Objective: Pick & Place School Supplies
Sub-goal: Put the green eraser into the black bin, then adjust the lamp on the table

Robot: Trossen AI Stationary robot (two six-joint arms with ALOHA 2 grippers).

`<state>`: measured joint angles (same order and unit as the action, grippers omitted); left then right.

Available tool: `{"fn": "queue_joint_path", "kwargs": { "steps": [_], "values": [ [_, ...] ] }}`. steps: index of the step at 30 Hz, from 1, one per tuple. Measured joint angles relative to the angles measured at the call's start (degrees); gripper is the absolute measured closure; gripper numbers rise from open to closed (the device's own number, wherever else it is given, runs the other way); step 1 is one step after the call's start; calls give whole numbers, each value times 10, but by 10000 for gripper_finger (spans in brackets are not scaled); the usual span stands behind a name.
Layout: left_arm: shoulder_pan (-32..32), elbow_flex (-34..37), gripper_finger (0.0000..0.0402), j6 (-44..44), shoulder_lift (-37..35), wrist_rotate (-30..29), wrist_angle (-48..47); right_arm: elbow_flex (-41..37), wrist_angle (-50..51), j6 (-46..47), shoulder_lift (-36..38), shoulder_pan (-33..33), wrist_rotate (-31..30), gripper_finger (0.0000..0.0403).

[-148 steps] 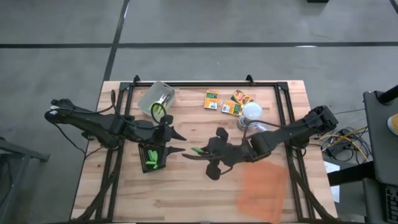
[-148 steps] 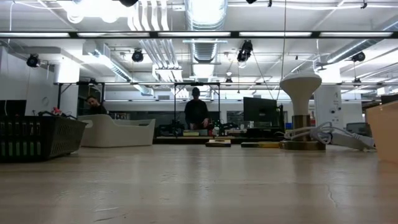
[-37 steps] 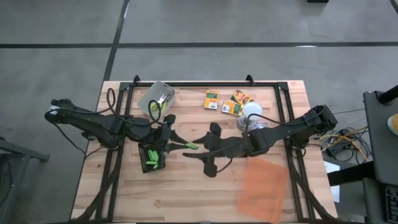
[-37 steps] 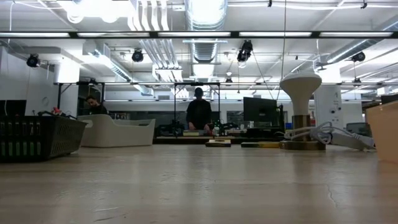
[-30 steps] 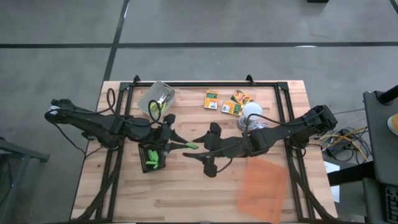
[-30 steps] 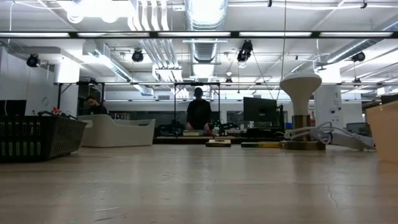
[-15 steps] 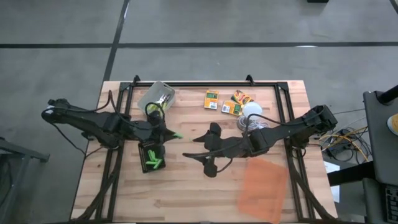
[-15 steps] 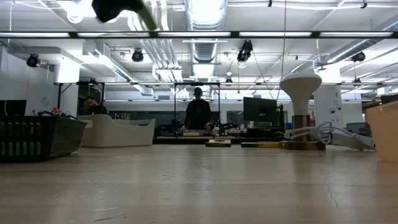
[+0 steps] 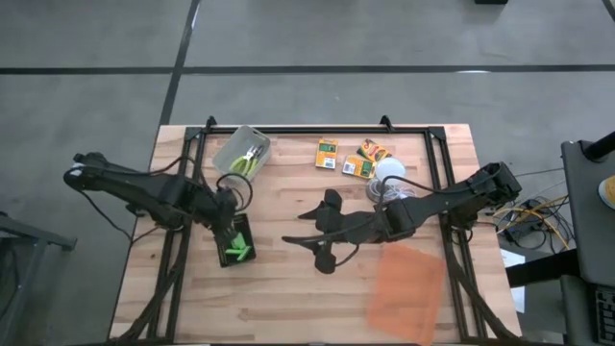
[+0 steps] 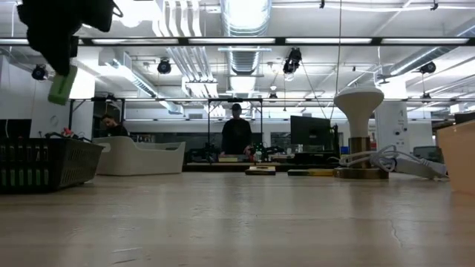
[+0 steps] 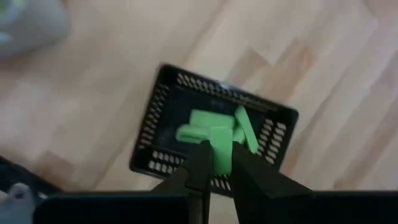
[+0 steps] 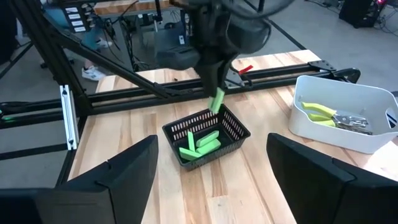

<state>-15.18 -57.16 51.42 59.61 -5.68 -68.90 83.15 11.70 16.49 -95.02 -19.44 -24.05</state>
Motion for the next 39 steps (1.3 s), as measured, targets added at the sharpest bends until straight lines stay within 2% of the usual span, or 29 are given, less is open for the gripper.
{"fn": "queue_joint_path", "kwargs": {
  "steps": [7,16,19,28,39],
  "values": [
    [0,73,358,13,1,28,54,0,0,0,0,0,0,111],
    [0,189,358,25,2,123,225,0,0,0,0,0,0,117],
    [0,211,358,49,2,142,253,0,0,0,0,0,0,114],
    [1,215,346,38,1,122,248,0,0,0,0,0,0,111],
    [1,212,261,23,1,74,247,0,0,0,0,0,0,113]
  ]
}}
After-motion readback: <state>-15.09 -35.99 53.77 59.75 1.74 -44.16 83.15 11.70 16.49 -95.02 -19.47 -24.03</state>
